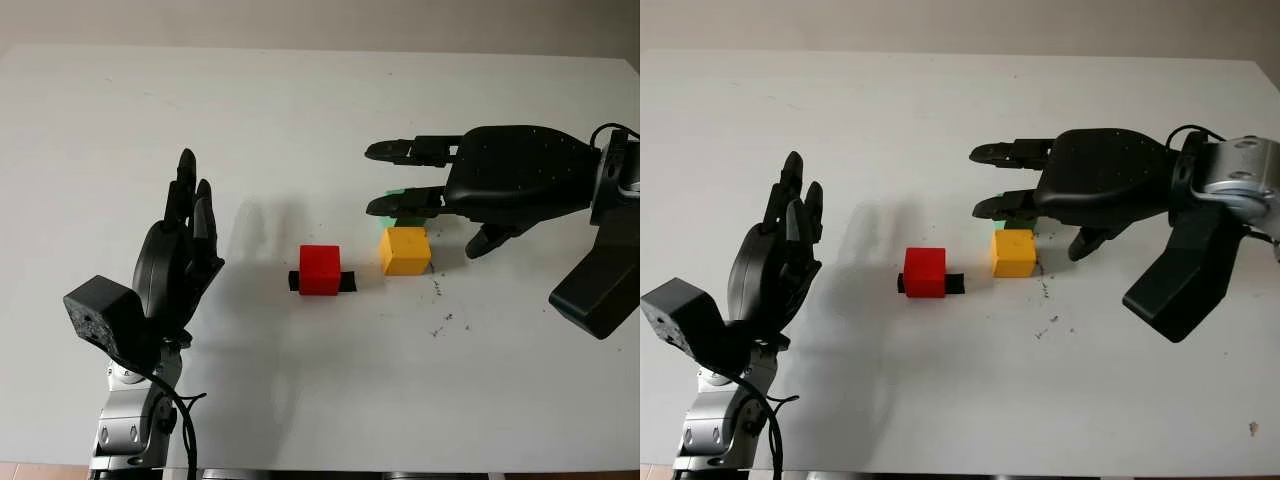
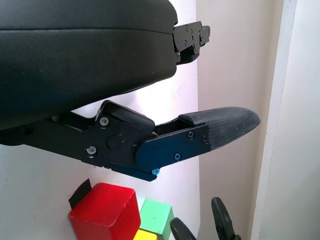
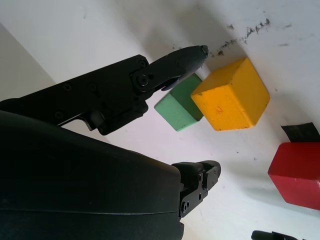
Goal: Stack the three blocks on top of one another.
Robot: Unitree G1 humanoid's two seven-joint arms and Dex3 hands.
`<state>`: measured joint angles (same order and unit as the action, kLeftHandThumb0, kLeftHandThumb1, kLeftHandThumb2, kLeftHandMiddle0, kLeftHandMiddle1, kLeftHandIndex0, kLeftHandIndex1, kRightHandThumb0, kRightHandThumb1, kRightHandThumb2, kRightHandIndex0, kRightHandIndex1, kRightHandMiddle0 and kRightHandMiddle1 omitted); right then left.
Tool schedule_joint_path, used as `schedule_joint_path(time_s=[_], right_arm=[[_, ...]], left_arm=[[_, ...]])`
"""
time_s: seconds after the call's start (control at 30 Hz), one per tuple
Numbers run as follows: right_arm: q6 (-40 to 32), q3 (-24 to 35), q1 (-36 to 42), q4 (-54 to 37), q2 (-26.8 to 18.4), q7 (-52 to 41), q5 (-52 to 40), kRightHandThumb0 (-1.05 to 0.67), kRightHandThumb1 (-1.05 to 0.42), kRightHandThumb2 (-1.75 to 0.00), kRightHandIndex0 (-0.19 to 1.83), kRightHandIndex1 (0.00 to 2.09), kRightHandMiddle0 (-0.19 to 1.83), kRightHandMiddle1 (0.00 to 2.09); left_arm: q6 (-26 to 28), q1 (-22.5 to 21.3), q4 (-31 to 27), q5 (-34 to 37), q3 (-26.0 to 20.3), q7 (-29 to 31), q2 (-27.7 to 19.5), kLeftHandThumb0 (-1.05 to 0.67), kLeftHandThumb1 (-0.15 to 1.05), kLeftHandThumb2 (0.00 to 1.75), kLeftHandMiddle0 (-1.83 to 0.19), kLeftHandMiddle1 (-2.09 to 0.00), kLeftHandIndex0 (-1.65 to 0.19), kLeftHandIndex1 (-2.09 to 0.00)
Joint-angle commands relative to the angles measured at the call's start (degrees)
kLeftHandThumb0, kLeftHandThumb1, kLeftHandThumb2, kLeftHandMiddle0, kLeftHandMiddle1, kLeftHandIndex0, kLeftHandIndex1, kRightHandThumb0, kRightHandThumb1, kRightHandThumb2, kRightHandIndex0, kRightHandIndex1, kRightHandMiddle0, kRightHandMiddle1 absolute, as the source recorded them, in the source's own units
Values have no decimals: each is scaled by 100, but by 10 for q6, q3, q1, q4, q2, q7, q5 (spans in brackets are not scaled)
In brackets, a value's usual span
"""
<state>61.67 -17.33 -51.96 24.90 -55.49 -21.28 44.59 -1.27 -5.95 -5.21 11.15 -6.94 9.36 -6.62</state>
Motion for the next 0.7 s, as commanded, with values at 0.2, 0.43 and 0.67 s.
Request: schedule_joint_path(time_s=[0.2, 0.43, 0.67], right_arm=[[5, -12, -3, 23, 5, 38, 31, -60, -86, -5, -8, 6, 28, 11], [3, -20, -2, 34, 17, 65, 44, -46, -89, -6, -6, 6, 31, 12], [9, -38, -14, 48, 29, 122, 95, -38, -89, -5, -7, 6, 32, 12]], left_arm=[[2, 4, -6, -2, 0, 1, -3, -79, 105, 70, 16, -5, 17, -5], [4, 5, -6, 0, -1, 2, -1, -78, 105, 70, 16, -5, 17, -5], [4, 9, -11, 0, -1, 2, -3, -78, 105, 70, 16, -5, 17, -5]])
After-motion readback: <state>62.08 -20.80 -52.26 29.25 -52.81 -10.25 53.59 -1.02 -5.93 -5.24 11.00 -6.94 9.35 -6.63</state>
